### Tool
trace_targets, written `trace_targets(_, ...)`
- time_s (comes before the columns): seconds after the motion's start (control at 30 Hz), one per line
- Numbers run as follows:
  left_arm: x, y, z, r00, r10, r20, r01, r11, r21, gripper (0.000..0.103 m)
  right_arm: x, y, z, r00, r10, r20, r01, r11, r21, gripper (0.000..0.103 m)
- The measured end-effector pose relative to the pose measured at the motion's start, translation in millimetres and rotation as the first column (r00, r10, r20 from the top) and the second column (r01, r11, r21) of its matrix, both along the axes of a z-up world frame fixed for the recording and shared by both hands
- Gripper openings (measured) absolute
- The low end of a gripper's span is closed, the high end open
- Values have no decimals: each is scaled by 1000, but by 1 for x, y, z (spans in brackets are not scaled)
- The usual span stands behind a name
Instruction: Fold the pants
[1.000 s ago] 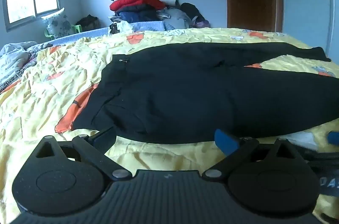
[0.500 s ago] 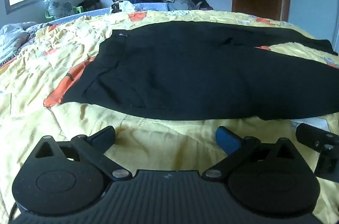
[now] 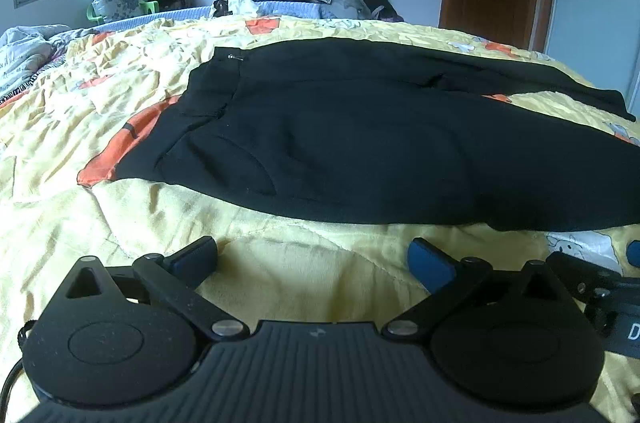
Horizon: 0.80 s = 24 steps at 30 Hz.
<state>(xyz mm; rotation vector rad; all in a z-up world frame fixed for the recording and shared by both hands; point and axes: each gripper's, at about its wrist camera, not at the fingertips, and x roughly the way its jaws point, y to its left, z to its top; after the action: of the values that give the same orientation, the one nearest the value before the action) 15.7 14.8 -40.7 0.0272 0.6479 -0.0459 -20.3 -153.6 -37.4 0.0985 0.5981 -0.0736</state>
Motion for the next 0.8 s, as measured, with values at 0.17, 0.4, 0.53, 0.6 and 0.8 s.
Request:
trace_targets(0.17, 1, -1, 0, 1000, 0, 0, 0, 1000, 1, 103, 2, 0, -2, 1000, 3, -19, -3, 1000, 5, 103)
trace_targets(0.4, 1, -1, 0, 1000, 1, 0, -1, 1000, 0, 103, 5, 7, -4, 999, 7, -42, -8, 999, -46, 103)
trace_targets(0.53, 0, -2, -1, 1000, 0, 1, 0, 1000, 1, 103, 5, 7, -5, 999, 11, -41, -13, 999, -47, 103)
trace_targets(0.6, 0, -2, -1, 1000, 0, 1, 0, 1000, 1, 103, 5, 7, -5, 999, 13, -40, -15, 999, -50, 103)
trace_targets(0.8, 0, -1, -1, 1000, 0, 1, 0, 1000, 1, 103, 6, 7, -5, 999, 17, -40, -19, 999, -50, 103)
